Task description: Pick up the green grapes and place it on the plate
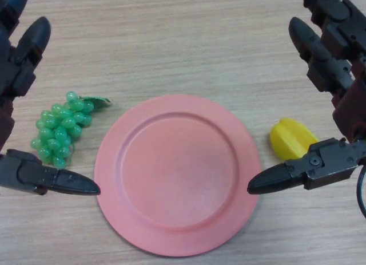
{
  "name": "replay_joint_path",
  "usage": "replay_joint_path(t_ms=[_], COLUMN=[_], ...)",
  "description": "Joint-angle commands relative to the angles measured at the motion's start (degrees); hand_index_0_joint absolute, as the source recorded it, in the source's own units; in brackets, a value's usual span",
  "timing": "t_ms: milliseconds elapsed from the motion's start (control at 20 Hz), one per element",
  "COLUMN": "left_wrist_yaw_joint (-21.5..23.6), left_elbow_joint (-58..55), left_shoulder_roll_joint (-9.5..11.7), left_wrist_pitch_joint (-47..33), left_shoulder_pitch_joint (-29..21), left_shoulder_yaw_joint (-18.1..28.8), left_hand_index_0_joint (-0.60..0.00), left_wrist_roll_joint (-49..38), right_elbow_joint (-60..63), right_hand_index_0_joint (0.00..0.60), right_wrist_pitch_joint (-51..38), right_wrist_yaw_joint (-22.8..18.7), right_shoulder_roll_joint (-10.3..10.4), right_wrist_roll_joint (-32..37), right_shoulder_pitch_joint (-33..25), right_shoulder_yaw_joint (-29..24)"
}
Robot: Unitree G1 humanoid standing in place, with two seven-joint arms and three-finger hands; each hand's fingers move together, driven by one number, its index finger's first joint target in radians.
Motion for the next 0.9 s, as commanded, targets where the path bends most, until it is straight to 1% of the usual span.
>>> replay_joint_path(t_ms=[50, 200, 350, 500, 600, 700, 900], left_wrist_yaw_joint=[0.24, 0.06, 0.26, 0.34, 0.43, 1.04, 1.54], left_elbow_joint=[-2.59, -1.69, -0.75, -0.07, 2.3, 5.83, 16.85], left_shoulder_roll_joint=[1.53, 1.73, 1.97, 2.02, 2.72, 4.0, 6.67], left_wrist_pitch_joint=[-7.3, -7.72, -8.22, -8.49, -9.29, -10.1, -15.42], left_shoulder_pitch_joint=[-0.94, -1.11, -1.44, -1.58, -2.69, -4.65, -8.55], left_shoulder_yaw_joint=[2.54, 2.89, 2.98, 2.45, 1.96, 1.63, -0.41], left_hand_index_0_joint=[0.0, 0.0, 0.0, 0.0, 0.0, 0.0, 0.0], left_wrist_roll_joint=[1.24, 1.52, 1.87, 2.65, 4.61, 6.88, 14.89], right_elbow_joint=[-2.99, -2.99, -2.99, -2.99, -2.99, -2.99, -2.99], right_hand_index_0_joint=[0.0, 0.0, 0.0, 0.0, 0.0, 0.0, 0.0], right_wrist_pitch_joint=[-6.79, -6.95, -6.87, -7.45, -7.98, -8.1, -9.61], right_wrist_yaw_joint=[0.23, 0.14, -1.16, -1.8, -2.17, -2.31, -2.69], right_shoulder_roll_joint=[-0.59, -0.87, -2.05, -2.12, -2.2, -2.47, -3.15], right_wrist_roll_joint=[-2.88, -1.87, -0.31, -0.12, -0.07, 0.33, 0.53], right_shoulder_pitch_joint=[-1.0, -0.62, -1.19, -0.64, -0.16, 0.05, 1.06], right_shoulder_yaw_joint=[-2.41, -3.07, -2.97, -2.62, -2.45, -2.74, -3.29])
